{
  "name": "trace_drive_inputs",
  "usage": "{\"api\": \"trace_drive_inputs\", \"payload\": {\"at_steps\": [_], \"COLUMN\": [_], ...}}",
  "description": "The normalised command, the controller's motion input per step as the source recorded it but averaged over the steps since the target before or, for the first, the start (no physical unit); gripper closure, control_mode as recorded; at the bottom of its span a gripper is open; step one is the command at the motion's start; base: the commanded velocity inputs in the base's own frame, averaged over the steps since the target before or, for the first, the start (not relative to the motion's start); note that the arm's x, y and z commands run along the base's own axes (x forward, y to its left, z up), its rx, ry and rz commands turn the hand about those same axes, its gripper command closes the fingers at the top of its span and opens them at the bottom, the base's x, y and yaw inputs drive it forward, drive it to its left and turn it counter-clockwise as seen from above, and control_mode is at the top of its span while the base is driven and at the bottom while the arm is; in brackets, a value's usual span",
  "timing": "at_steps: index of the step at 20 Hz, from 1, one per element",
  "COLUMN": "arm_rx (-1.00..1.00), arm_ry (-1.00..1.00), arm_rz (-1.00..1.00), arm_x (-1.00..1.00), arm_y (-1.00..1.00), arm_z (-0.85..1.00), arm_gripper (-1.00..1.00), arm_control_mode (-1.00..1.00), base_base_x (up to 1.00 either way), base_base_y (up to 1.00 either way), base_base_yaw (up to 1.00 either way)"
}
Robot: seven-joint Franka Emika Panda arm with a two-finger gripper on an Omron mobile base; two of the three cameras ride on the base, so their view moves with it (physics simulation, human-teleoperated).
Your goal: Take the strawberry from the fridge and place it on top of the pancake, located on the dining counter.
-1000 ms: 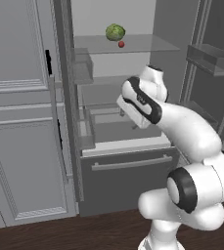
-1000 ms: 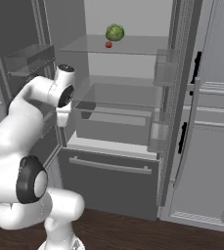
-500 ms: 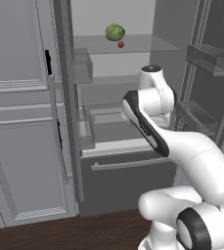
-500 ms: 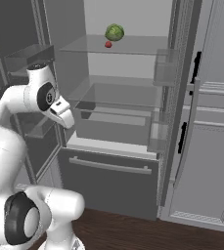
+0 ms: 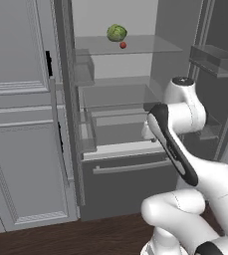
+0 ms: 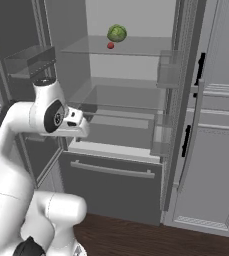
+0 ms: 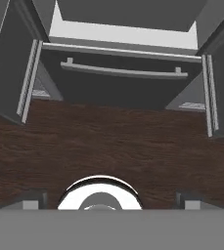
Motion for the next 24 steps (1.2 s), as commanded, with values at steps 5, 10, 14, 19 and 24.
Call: {"api": "trace_drive_inputs", "payload": {"at_steps": [5, 10, 14, 19, 24], "arm_rx": [-0.05, -0.05, -0.02, 0.11, 0.16], "arm_ry": [0.04, 0.0, 0.0, 0.0, 0.0], "arm_rz": [0.07, -0.48, -0.45, 0.14, 0.29], "arm_x": [-0.1, -0.04, -0.06, -0.11, -0.25], "arm_y": [-0.44, -0.01, 0.0, -0.08, -0.04], "arm_z": [-0.21, -0.04, 0.0, 0.0, 0.0], "arm_gripper": [-1.0, -1.0, -1.0, -1.0, -1.0], "arm_control_mode": [-1.0, -1.0, -1.0, -1.0, -1.0], "base_base_x": [0.0, 0.0, 0.0, 0.0, 0.0], "base_base_y": [0.0, 0.0, 0.0, 0.0, 0.0], "base_base_yaw": [0.0, 0.0, 0.0, 0.0, 0.0]}}
